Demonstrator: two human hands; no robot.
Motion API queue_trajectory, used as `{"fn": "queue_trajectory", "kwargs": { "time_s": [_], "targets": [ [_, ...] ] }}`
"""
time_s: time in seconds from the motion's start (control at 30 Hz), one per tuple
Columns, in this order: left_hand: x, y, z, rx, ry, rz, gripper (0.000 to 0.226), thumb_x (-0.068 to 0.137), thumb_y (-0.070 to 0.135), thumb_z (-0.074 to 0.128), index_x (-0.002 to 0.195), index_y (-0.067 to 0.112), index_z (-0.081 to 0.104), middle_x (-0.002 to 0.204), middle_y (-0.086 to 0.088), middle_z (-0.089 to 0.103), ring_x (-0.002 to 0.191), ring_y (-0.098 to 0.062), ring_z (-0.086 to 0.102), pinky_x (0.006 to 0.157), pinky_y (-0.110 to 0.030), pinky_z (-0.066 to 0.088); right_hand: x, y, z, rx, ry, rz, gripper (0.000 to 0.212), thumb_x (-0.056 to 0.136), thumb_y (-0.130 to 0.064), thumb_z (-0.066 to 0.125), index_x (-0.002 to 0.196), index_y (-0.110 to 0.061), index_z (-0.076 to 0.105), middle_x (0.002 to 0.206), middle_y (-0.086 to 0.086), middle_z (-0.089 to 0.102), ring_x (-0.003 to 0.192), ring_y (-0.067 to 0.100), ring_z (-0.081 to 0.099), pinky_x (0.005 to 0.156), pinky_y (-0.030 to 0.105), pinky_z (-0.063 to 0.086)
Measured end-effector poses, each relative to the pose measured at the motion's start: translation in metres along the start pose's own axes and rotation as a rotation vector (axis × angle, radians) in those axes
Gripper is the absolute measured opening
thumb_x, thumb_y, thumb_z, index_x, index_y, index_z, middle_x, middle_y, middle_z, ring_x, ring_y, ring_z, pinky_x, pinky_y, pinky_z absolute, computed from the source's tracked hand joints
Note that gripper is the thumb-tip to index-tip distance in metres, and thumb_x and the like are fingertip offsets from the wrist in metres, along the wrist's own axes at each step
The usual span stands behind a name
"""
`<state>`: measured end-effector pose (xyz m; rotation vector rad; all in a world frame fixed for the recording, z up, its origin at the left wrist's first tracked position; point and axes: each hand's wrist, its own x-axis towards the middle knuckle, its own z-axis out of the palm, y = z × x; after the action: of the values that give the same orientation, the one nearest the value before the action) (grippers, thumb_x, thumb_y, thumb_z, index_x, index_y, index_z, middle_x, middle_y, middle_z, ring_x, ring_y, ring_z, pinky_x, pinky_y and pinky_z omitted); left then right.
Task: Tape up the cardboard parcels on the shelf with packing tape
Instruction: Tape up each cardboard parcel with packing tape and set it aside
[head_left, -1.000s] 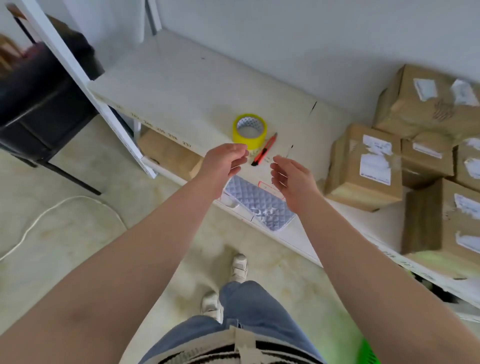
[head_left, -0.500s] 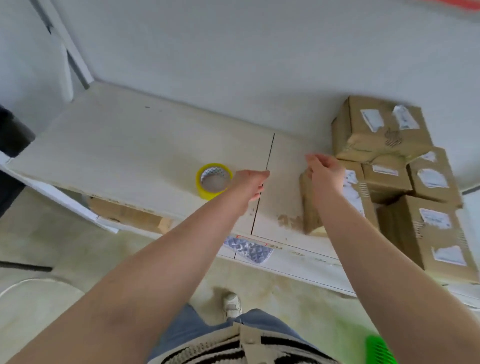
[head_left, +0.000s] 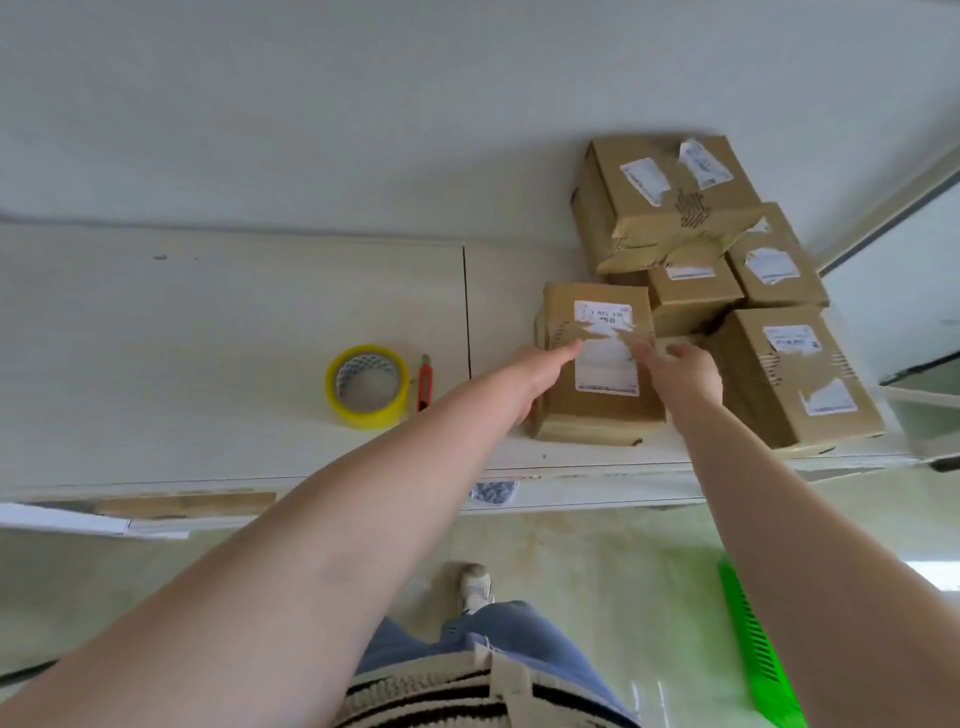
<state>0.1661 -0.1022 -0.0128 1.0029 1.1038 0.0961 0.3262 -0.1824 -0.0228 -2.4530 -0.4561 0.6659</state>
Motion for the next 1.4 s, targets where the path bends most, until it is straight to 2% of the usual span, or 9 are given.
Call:
{"fn": "queue_trajectory", "kwargs": {
  "time_s": [0.23, 0.5, 0.6, 0.7, 0.83, 1.07, 1.13, 1.27, 1.4],
  "targets": [
    [0.016, -0.012, 0.006, 0.035, 0.196, 0.034, 0.093, 0.089, 0.056, 0.063, 0.149, 0.004, 0.015, 0.150, -0.011, 0.042, 0.134, -0.030, 0.044, 0.105, -0.041, 0.038, -0.014, -0.002, 0.023, 0.230, -0.181, -0.051, 0.040, 0.096, -0.029, 0.060, 0.133, -0.017, 0.051, 0.116, 0.006, 0.064, 0.102, 0.026, 0.062, 0.092, 0.047, 0.053],
    [-0.030, -0.008, -0.092, -0.049, 0.663, 0.230, 0.066, 0.072, 0.058, 0.079, 0.115, 0.016, 0.052, 0.107, 0.000, 0.066, 0.096, -0.023, 0.066, 0.083, -0.039, 0.056, -0.086, -0.077, 0.060, 0.424, -0.289, -0.405, 0.043, 0.091, -0.031, 0.067, 0.132, -0.030, 0.055, 0.105, -0.009, 0.066, 0.091, 0.007, 0.064, 0.070, 0.023, 0.053],
    [-0.060, -0.014, -0.155, -0.114, 0.601, 0.270, 0.051, 0.083, 0.055, 0.070, 0.116, 0.017, 0.057, 0.104, 0.002, 0.067, 0.084, -0.013, 0.066, 0.065, -0.027, 0.052, -0.105, -0.106, 0.076, 0.496, -0.320, -0.454, 0.040, 0.094, -0.041, 0.061, 0.131, -0.027, 0.055, 0.115, -0.006, 0.063, 0.101, 0.006, 0.060, 0.080, 0.021, 0.050],
    [-0.088, -0.028, -0.205, -0.275, 0.378, 0.220, 0.061, 0.080, 0.064, 0.060, 0.119, 0.019, 0.064, 0.116, -0.004, 0.072, 0.095, -0.020, 0.072, 0.080, -0.033, 0.057, -0.121, -0.126, 0.096, 0.509, -0.533, -0.293, 0.062, 0.090, -0.054, 0.060, 0.142, -0.025, 0.044, 0.137, -0.004, 0.052, 0.122, 0.012, 0.051, 0.104, 0.034, 0.040],
    [-0.110, -0.047, -0.249, -0.369, 0.259, 0.102, 0.056, 0.082, 0.068, 0.048, 0.105, 0.022, 0.071, 0.100, 0.000, 0.077, 0.089, -0.014, 0.074, 0.081, -0.033, 0.056, -0.167, -0.151, 0.134, 0.719, -0.968, -0.035, 0.046, 0.092, -0.047, 0.058, 0.128, -0.018, 0.060, 0.119, 0.008, 0.070, 0.103, 0.023, 0.070, 0.084, 0.039, 0.059],
    [-0.134, -0.055, -0.339, -0.183, 0.382, 0.138, 0.053, 0.091, 0.060, 0.053, 0.122, 0.018, 0.063, 0.122, 0.000, 0.069, 0.111, -0.018, 0.063, 0.105, -0.040, 0.047, -0.221, -0.188, 0.207, 0.779, -0.867, -0.026, 0.033, 0.091, -0.037, 0.066, 0.121, -0.023, 0.063, 0.114, 0.007, 0.072, 0.102, 0.028, 0.070, 0.085, 0.051, 0.058],
    [-0.142, -0.049, -0.354, -0.174, 0.349, 0.166, 0.051, 0.090, 0.067, 0.047, 0.111, 0.024, 0.064, 0.114, 0.005, 0.069, 0.105, -0.012, 0.063, 0.096, -0.033, 0.049, -0.232, -0.193, 0.224, 0.797, -0.824, -0.024, 0.033, 0.092, -0.037, 0.065, 0.122, -0.024, 0.062, 0.114, 0.005, 0.072, 0.103, 0.026, 0.069, 0.086, 0.049, 0.058],
    [-0.133, -0.052, -0.375, -0.128, 0.203, 0.120, 0.114, 0.047, 0.098, 0.059, 0.143, 0.039, 0.044, 0.143, 0.007, 0.054, 0.128, -0.015, 0.054, 0.105, -0.046, 0.044, -0.254, -0.202, 0.244, 0.829, -0.819, -0.031, 0.029, 0.094, -0.036, 0.062, 0.120, -0.024, 0.061, 0.115, 0.004, 0.071, 0.104, 0.025, 0.069, 0.087, 0.049, 0.057],
    [-0.135, -0.051, -0.376, -0.115, 0.204, 0.143, 0.126, 0.037, 0.092, 0.071, 0.145, 0.035, 0.038, 0.142, 0.009, 0.051, 0.131, -0.018, 0.049, 0.110, -0.045, 0.037, -0.268, -0.205, 0.246, 0.796, -0.798, -0.090, 0.029, 0.096, -0.033, 0.060, 0.124, -0.024, 0.058, 0.114, 0.003, 0.071, 0.101, 0.022, 0.070, 0.080, 0.044, 0.060]
  ]
}}
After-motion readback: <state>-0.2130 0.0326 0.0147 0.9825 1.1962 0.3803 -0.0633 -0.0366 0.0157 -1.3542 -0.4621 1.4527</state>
